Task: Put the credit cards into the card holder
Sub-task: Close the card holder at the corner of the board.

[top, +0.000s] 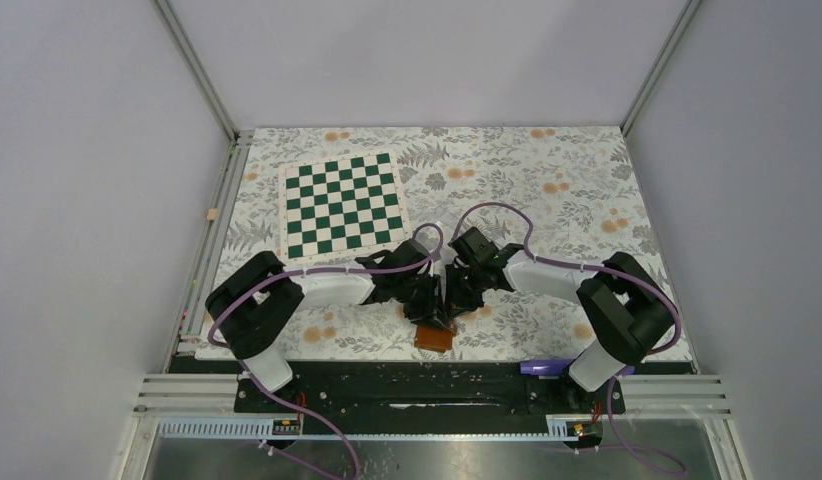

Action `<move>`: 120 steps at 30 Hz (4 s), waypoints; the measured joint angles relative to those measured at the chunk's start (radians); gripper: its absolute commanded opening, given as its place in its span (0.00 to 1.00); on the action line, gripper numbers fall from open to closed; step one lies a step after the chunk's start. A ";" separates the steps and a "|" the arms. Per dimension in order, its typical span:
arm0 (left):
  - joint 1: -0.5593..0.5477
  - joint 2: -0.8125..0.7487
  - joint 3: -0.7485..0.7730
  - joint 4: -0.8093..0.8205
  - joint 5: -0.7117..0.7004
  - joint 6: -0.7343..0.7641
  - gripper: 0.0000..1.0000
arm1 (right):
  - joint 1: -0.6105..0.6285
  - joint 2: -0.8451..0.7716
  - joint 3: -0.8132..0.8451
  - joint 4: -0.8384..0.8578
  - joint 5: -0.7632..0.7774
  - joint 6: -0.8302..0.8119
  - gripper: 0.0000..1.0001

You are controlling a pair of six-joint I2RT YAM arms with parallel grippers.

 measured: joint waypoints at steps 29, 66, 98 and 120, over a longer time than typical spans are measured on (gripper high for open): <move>-0.001 -0.040 0.009 -0.047 -0.080 0.031 0.00 | -0.002 0.009 0.008 -0.006 -0.011 0.000 0.19; 0.002 -0.013 0.009 -0.084 -0.108 0.058 0.00 | 0.000 -0.100 -0.014 -0.029 0.058 -0.012 0.18; 0.003 0.002 0.021 -0.089 -0.093 0.058 0.00 | 0.022 -0.173 -0.090 0.038 -0.034 -0.009 0.07; 0.005 0.002 0.022 -0.073 -0.077 0.049 0.24 | 0.034 -0.048 -0.054 -0.032 -0.015 -0.037 0.04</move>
